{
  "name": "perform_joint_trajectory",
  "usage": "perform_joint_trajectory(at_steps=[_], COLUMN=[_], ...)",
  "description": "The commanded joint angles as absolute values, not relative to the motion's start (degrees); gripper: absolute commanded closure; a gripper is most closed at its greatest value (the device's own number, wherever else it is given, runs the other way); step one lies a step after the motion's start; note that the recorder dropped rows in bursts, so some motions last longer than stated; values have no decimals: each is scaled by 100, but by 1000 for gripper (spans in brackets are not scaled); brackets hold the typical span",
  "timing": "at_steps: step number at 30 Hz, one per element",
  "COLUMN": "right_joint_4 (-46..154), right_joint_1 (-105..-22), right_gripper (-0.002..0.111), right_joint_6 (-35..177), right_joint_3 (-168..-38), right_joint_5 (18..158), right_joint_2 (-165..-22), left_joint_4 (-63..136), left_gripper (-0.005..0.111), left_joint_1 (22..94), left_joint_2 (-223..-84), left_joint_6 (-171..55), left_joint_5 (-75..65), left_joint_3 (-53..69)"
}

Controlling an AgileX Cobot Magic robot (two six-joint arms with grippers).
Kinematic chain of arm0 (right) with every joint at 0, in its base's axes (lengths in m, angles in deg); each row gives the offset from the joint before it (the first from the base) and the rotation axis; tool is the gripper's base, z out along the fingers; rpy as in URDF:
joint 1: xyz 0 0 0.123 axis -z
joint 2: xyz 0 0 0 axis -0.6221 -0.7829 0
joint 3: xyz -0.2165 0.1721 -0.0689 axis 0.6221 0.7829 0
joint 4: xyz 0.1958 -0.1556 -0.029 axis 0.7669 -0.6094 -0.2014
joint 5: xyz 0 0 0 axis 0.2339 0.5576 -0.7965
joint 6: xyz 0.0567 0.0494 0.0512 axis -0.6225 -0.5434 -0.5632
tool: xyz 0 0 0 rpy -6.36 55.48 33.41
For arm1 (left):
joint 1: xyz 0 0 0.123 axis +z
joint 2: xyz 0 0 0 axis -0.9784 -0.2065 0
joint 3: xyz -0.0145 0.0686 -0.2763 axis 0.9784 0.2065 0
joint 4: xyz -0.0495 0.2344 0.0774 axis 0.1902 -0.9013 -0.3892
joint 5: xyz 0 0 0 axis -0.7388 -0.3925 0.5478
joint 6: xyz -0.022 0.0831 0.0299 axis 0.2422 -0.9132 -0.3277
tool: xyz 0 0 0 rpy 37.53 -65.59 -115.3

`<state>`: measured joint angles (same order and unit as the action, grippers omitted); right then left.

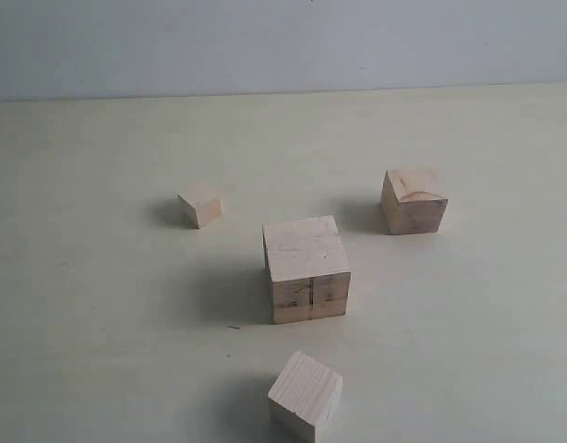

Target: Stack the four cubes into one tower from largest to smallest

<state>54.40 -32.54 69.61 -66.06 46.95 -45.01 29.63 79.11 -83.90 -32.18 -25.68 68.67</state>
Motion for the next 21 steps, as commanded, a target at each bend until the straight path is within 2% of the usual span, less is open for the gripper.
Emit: perform_joint_trajectory(at_steps=[1, 7, 12, 15, 18, 21], right_joint_4=[5697, 5984, 5757, 6806, 8793, 10846], right_joint_1=[-3243, -3243, -3243, -3243, -3243, -3449], right_gripper=[108, 108, 108, 108, 108, 108], right_joint_6=[6947, 7057, 7020, 6944, 9299, 11291], right_joint_3=[-7618, -7995, -8069, -8526, -9049, -9076], right_joint_5=[6251, 9684, 10255, 11782, 14096, 15448], right_joint_2=[-6086, -8173, -9667, -10046, -10297, -10426], left_joint_4=[2952, 2952, 2952, 2952, 2952, 2952], left_gripper=[107, 107, 107, 107, 107, 107], left_joint_1=[7864, 7864, 7864, 7864, 7864, 7864], left_joint_2=[-8355, -8355, -8355, -8355, -8355, -8355], left_joint_6=[-3253, -3253, -3253, -3253, -3253, -3253], left_joint_5=[-2533, -2533, -2533, -2533, -2533, -2533], left_joint_3=[6854, 6854, 6854, 6854, 6854, 6854])
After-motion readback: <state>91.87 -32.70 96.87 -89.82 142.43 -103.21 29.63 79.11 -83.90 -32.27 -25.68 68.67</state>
